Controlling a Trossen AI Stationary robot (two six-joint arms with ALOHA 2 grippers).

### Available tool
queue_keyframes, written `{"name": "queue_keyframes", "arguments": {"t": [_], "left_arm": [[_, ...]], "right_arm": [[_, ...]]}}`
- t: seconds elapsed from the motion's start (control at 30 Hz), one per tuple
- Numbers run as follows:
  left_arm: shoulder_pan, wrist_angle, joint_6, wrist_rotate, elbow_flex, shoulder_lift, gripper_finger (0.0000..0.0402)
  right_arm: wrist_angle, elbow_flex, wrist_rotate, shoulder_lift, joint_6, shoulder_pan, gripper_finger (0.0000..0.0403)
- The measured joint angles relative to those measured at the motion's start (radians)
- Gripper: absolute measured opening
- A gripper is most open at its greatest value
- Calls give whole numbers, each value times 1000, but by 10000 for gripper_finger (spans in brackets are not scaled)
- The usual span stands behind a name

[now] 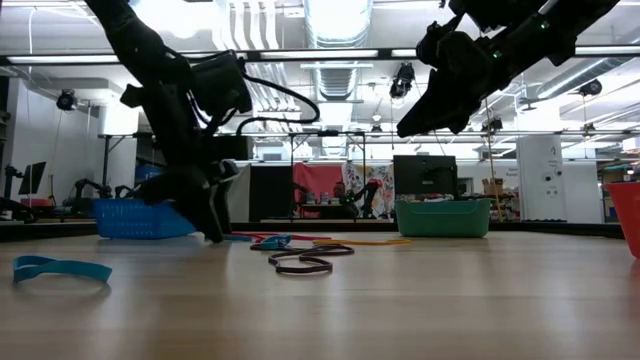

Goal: Sort rubber bands into baskets
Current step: Put the blue rubberband into the black bin

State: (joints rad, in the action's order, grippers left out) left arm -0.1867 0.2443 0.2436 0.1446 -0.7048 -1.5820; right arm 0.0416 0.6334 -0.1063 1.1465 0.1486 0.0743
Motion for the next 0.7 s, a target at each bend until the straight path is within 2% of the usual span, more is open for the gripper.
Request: {"name": "queue_keyframes", "arguments": {"t": [0.2,0.43,0.57,0.7], "left_arm": [[-22,1,12,8,0,1,165],[-88,1,14,-120,-2,-13,157],[-102,2,18,-140,5,-12,127],[-103,8,26,-146,6,-13,76]], "right_arm": [[0,0,0,0,0,0,72],[-1,0,0,0,0,0,72],[-1,0,0,0,0,0,72],[-1,0,0,0,0,0,72]]}}
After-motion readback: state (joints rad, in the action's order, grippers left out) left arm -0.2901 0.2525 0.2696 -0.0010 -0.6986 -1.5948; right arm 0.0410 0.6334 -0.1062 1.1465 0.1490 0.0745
